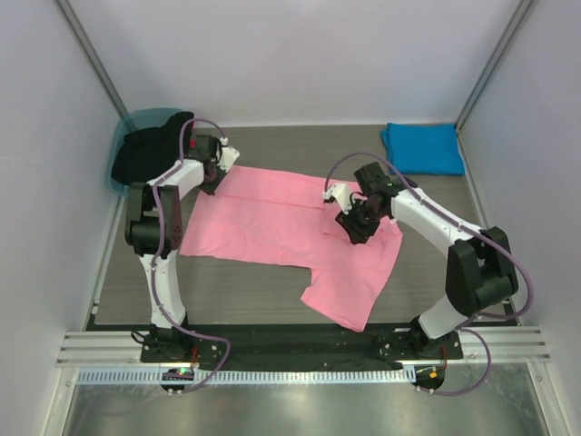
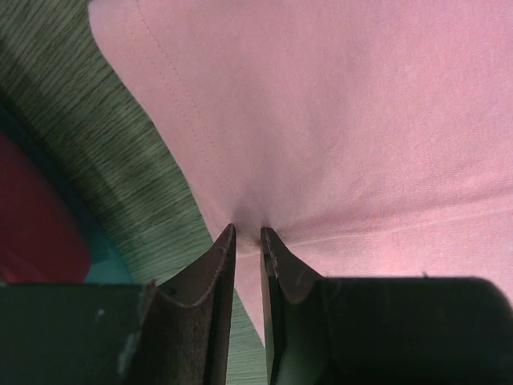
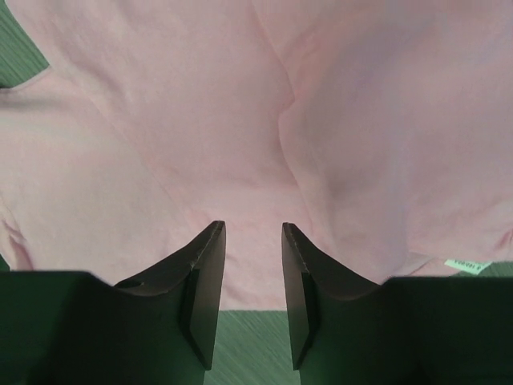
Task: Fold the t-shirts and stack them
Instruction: Fold the tshirt
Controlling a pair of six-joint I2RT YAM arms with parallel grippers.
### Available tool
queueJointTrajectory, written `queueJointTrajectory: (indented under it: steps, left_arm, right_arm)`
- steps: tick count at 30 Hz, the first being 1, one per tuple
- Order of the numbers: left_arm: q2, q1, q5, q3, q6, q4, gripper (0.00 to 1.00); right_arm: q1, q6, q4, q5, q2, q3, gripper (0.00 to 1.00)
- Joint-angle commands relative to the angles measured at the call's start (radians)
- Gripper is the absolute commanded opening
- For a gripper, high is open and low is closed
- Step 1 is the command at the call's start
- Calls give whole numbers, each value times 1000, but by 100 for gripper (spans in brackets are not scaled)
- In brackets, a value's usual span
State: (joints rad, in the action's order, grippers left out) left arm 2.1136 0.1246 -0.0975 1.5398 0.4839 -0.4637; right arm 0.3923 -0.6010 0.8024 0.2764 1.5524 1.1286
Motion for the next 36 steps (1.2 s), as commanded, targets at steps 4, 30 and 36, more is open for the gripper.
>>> queueJointTrajectory:
  steps: [4, 30, 36]
  left_arm:
    - [-41, 4, -2, -37, 15, -6, 20]
    - [-17, 6, -4, -23, 12, -6, 19]
    - [-17, 6, -2, -23, 9, -6, 19]
  right_arm:
    - [49, -6, -97, 47, 107, 108, 35]
    - [128, 52, -264, -57, 324, 151, 35]
    - [135, 67, -273, -85, 313, 146, 16]
